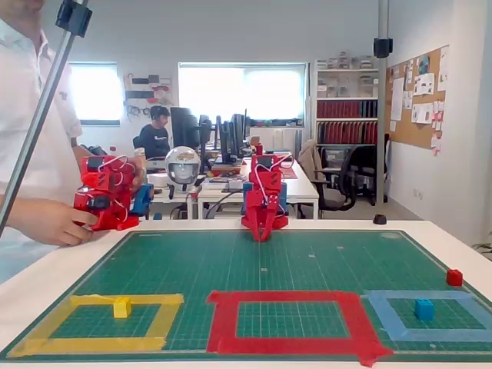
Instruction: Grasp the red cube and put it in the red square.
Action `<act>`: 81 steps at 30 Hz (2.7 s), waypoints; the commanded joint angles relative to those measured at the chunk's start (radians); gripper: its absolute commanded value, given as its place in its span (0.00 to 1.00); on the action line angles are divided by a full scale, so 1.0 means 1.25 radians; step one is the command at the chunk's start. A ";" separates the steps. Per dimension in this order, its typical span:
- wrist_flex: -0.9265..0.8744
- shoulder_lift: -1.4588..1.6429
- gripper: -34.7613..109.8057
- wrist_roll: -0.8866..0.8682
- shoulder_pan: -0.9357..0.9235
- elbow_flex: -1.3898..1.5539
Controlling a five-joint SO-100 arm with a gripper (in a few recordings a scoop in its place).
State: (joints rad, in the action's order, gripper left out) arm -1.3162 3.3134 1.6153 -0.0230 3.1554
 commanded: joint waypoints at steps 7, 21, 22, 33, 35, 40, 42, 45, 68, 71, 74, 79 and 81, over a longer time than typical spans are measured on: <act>-0.007 0.029 0.25 0.009 -0.011 0.004; -0.006 0.029 0.25 0.009 -0.001 0.004; -0.001 0.028 0.25 0.009 0.001 0.002; 0.011 -0.631 0.25 0.183 0.249 -0.788; 0.020 -0.771 0.25 0.183 0.340 -0.952; 0.439 -0.968 0.25 0.177 0.524 -0.961; 0.738 -1.016 0.25 0.175 0.577 -0.846; 1.017 -1.086 0.25 0.169 0.633 -0.725; 1.433 -1.822 0.28 0.009 0.636 -1.160; 1.433 -1.860 0.28 0.002 0.634 -1.208; 1.433 -1.884 0.30 -0.032 0.633 -1.251; 1.399 -1.936 0.30 -0.037 0.633 -1.351; 1.322 -1.943 0.30 -0.047 0.633 -1.398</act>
State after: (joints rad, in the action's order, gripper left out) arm 0.4126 0.8590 1.5677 0.7777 1.5370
